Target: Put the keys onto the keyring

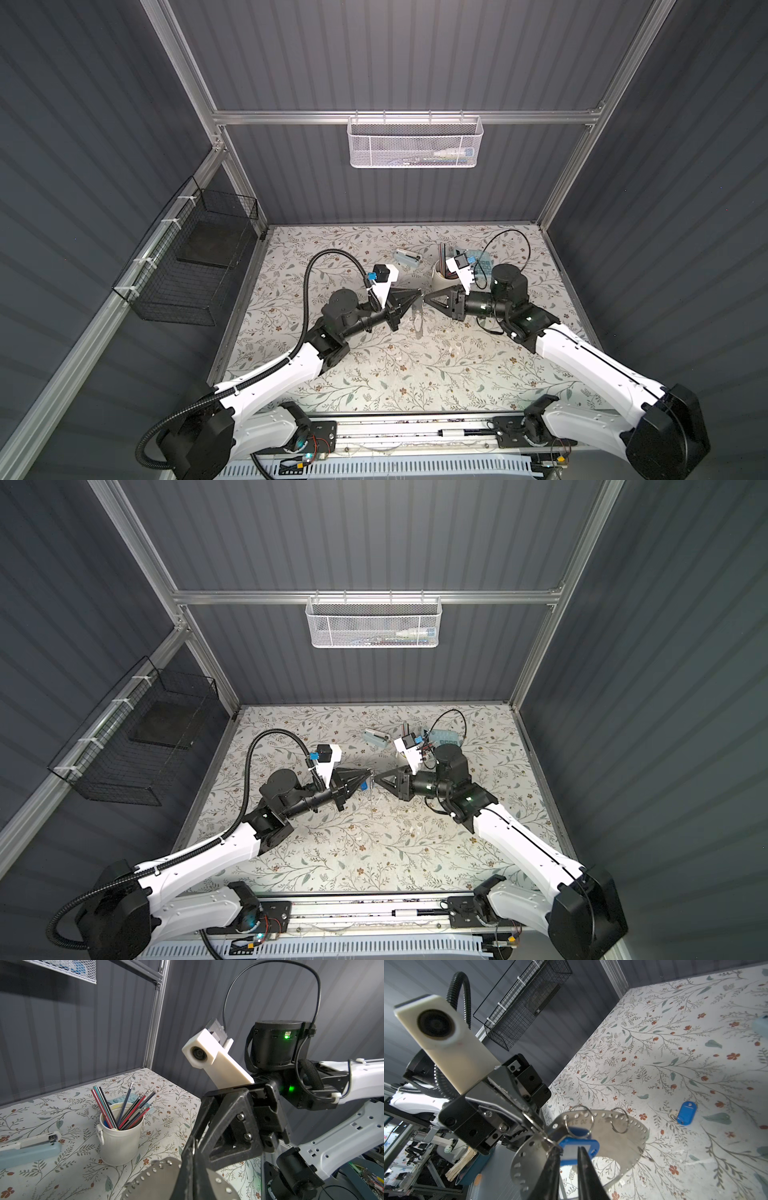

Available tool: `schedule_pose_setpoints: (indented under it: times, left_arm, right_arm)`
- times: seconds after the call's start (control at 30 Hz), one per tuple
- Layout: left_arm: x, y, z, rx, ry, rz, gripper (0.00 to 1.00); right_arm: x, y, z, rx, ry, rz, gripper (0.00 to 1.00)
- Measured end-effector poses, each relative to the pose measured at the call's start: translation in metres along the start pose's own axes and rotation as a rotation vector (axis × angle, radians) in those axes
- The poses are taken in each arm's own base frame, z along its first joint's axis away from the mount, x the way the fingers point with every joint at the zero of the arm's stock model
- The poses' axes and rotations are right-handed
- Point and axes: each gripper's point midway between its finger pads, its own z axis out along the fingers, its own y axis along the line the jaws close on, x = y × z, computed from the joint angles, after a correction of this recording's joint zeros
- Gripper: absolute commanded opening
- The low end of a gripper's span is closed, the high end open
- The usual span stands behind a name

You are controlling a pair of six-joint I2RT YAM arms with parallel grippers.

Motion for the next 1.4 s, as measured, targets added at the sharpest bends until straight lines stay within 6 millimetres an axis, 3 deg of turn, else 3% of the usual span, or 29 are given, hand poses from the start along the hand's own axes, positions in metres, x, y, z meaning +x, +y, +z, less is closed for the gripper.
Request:
schedule_pose_setpoints:
  times: [0.37,0.63,0.77,1.17,1.4]
  left_arm:
    - [0.003,0.003,0.005,0.000,-0.006,-0.016,0.00]
    - [0.004,0.001,0.006,0.014,-0.002,-0.023,0.00]
    - [0.011,0.002,0.009,0.024,0.018,-0.031,0.00]
    - [0.011,-0.004,0.010,0.065,0.026,-0.052,0.00]
    - [0.011,-0.006,0.010,0.074,0.024,-0.051,0.00]
  right_arm:
    - [-0.007,0.006,-0.012,0.002,-0.040,-0.024,0.07]
    - [-0.012,0.004,-0.019,0.017,-0.067,-0.037,0.30]
    - [-0.017,0.000,-0.023,0.032,-0.087,-0.038,0.36]
    - [-0.022,0.006,-0.020,-0.017,-0.094,-0.049,0.34]
    - [-0.022,0.008,-0.018,-0.043,-0.086,-0.038,0.27]
